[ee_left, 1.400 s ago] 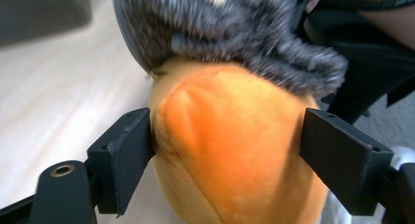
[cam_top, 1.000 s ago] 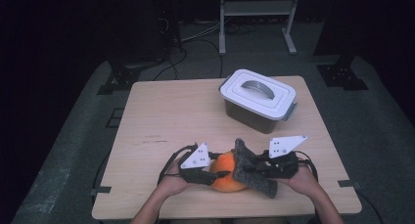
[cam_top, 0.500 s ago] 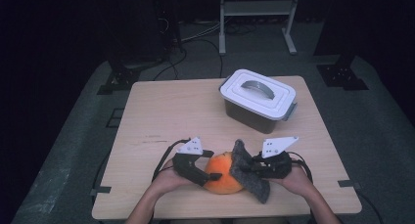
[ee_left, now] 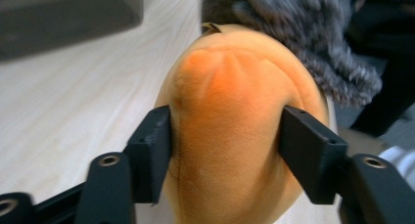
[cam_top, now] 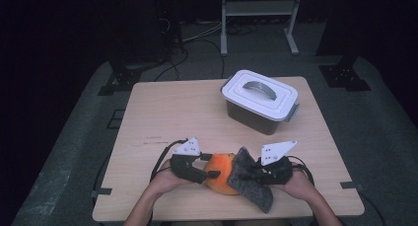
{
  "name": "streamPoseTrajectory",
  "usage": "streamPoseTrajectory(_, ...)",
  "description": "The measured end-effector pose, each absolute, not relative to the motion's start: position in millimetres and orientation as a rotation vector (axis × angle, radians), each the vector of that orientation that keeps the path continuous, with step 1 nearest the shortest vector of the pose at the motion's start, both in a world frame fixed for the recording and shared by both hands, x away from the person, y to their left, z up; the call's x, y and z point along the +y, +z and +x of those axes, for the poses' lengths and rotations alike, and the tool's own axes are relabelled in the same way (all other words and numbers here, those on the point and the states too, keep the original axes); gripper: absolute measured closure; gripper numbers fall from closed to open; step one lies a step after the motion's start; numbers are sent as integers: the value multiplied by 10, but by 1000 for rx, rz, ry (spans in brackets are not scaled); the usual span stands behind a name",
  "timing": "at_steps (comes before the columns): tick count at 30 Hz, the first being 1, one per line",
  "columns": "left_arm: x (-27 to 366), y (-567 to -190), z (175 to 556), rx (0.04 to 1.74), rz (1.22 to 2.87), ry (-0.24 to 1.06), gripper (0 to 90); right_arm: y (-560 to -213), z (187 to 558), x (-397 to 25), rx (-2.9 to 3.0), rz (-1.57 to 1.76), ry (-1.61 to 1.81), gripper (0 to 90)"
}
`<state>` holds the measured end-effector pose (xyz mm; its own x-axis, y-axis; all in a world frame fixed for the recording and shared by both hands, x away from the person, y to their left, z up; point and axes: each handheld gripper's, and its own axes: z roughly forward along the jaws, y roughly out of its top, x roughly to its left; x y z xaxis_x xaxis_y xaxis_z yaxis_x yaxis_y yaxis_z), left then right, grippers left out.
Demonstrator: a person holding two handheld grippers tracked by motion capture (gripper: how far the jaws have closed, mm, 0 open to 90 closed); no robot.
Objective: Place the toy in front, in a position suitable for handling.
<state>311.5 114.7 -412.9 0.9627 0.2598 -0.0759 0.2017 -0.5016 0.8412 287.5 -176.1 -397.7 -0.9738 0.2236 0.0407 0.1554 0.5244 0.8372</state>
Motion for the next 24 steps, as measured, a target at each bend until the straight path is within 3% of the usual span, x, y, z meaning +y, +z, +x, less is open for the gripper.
streamPoseTrajectory(4,1076,-4112,3053,234,2121,81,403,-3854,2899,-1782,2565,361,1531,759)
streamPoseTrajectory(8,1094,-4121,3077,274,2109,65,389,-3883,2930,-1773,2557,368,1519,758)
streamPoseTrajectory(16,1112,-4046,3110,336,2079,10,209,-3970,2920,-1706,2577,381,1530,758)
streamPoseTrajectory(18,1088,-4096,3110,340,2108,12,230,-3965,2909,-1695,2577,377,1525,757)
streamPoseTrajectory(21,1088,-4133,3088,295,2120,31,389,-3967,2892,-1684,2584,363,1511,758)
streamPoseTrajectory(24,1094,-4112,3071,265,2135,65,454,-3944,2912,-1735,2598,352,1496,760)
